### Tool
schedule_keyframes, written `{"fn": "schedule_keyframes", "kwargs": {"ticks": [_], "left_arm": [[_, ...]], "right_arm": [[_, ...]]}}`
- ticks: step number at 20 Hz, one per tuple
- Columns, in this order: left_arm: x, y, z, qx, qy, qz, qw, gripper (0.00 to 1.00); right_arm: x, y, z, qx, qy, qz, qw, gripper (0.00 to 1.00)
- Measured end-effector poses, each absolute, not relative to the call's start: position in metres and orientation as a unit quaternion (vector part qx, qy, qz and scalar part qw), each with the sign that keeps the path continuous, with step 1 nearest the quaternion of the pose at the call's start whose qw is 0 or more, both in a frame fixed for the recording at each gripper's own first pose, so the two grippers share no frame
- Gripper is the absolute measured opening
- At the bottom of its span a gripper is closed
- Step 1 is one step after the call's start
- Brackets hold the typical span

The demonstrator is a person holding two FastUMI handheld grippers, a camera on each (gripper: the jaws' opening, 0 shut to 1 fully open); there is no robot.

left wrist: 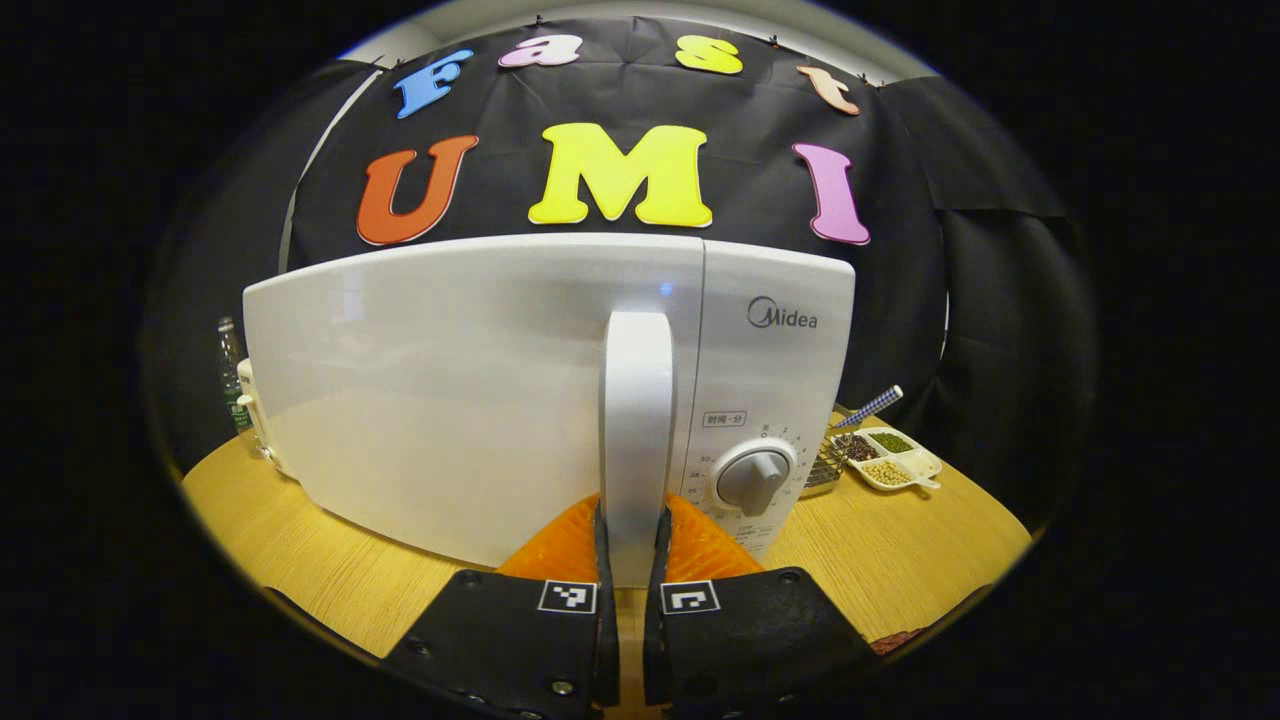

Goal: Open the microwave oven with the left hand, put the food in, and close the microwave oven.

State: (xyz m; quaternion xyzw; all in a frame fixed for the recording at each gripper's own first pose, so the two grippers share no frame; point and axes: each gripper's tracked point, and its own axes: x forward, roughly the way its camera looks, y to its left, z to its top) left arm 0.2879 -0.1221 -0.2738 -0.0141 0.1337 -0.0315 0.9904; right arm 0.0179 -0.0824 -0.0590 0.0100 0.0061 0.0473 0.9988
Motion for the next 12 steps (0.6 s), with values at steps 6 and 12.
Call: {"fn": "schedule_keyframes", "kwargs": {"ticks": [6, 12], "left_arm": [[0.260, -0.118, -0.267, -0.020, 0.121, -0.040, 0.992, 0.05], [0.218, -0.107, -0.267, -0.012, 0.126, -0.081, 0.989, 0.10]], "right_arm": [[-0.001, -0.094, -0.057, 0.001, -0.001, 0.036, 0.999, 1.00], [-0.021, -0.084, -0.056, 0.004, 0.000, 0.041, 0.999, 0.95]]}}
